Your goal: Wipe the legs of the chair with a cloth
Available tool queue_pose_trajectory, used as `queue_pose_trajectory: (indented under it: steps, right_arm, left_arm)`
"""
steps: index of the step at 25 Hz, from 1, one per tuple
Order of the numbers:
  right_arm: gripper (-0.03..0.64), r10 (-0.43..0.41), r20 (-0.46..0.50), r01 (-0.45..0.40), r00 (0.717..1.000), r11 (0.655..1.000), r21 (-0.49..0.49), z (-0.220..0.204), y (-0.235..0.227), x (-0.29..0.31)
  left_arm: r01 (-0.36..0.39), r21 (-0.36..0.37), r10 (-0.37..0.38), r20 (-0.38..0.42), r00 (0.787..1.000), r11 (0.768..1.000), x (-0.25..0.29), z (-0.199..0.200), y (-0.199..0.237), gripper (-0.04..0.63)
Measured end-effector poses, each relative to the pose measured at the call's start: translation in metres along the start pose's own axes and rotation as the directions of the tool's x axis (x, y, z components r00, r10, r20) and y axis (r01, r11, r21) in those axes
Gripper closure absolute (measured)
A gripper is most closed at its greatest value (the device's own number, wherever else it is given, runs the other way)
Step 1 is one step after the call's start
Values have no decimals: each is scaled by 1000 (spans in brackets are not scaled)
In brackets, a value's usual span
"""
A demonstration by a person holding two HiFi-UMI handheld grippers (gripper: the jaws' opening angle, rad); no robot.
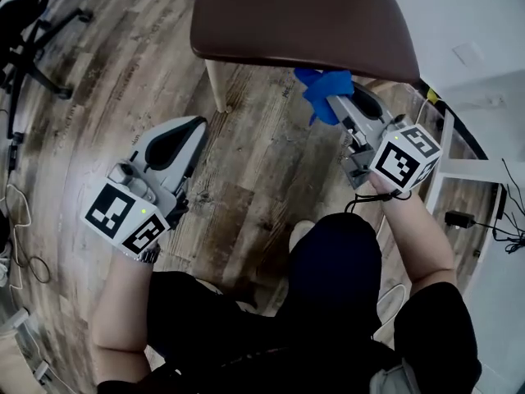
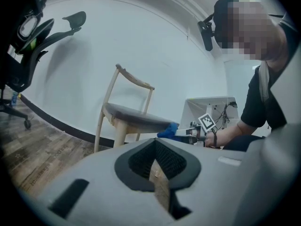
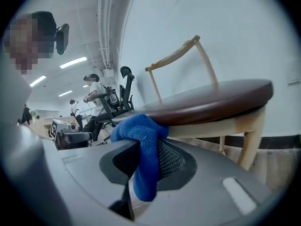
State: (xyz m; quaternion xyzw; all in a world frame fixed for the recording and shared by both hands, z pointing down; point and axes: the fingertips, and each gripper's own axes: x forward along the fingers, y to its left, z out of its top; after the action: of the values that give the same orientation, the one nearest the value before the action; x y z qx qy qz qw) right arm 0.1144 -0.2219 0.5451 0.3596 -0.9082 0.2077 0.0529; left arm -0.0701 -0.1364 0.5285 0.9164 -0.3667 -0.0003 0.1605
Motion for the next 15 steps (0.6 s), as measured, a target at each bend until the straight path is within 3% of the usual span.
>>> queue_pose_trajectory:
  steps: [6, 10, 15]
  right_arm:
    - [525, -157, 32, 156, 987, 988, 13, 6, -48, -46]
    - [525, -287, 65, 280, 956, 954, 105, 10, -88, -79]
    - [525, -388, 83, 378, 918, 918, 115, 12, -112, -103]
  left_arm:
    - [16, 5, -16, 1, 1000, 1000, 6, 0, -6, 591]
    - [10, -8, -10, -2, 1000, 1000, 5, 1, -8, 591]
    - [2, 0, -2, 21, 1000, 1000, 3, 11, -10, 591]
